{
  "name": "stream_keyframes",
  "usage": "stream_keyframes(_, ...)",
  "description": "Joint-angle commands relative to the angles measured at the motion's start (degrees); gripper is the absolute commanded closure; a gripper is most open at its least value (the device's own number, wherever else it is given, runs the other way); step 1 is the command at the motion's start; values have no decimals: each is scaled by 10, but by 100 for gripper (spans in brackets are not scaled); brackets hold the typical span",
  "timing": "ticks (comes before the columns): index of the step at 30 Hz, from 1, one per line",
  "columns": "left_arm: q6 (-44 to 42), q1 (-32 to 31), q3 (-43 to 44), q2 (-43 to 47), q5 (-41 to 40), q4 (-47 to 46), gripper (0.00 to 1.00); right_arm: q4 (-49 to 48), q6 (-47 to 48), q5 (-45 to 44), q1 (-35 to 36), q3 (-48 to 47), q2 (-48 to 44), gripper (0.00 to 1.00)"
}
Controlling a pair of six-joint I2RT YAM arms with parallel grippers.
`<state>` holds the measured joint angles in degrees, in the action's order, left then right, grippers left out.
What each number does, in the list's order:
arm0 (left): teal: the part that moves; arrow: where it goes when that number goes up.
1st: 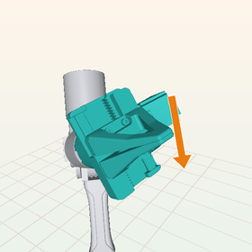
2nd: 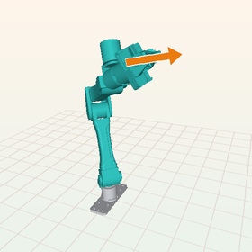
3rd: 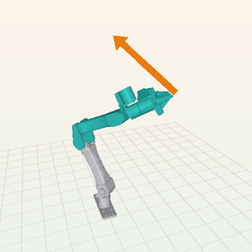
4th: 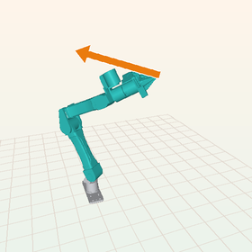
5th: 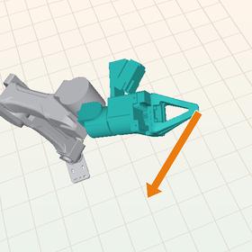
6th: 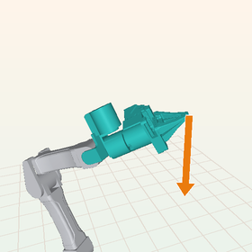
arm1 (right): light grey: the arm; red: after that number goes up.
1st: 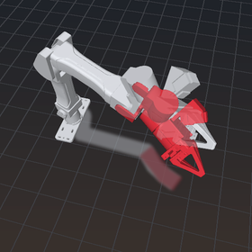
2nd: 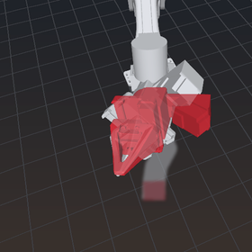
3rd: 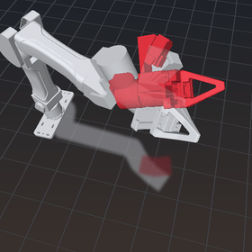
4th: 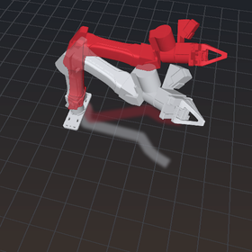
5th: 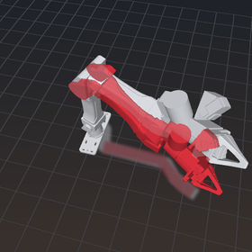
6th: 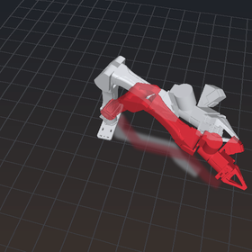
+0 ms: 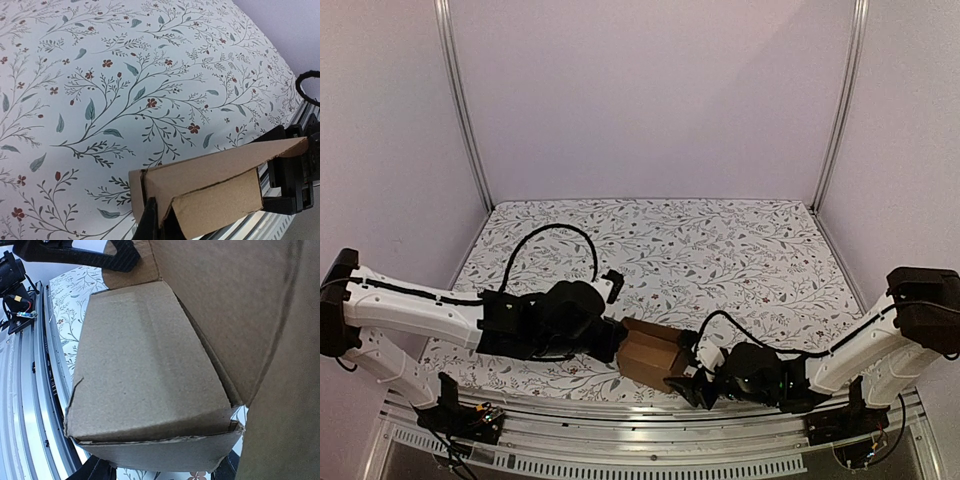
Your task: Fold the paper box
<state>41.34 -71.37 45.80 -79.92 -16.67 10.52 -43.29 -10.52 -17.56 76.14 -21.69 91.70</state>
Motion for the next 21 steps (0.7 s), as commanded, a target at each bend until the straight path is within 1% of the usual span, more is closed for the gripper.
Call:
stream_keyframes(1,25,-65,-20,-43,98,102,100,16,-50,-114,-21,7,12,41)
stream_keyframes(11,36,-104,18,-90,42,153,100,3,-63,-115,-19,20,-2,27)
stream_keyframes(17,33,-111,44,-114,20,180,100,23,-57,-113,-19,20,-35,24)
stream_keyframes(21,27,-111,57,-122,14,189,100,63,-50,-110,-19,22,-77,21)
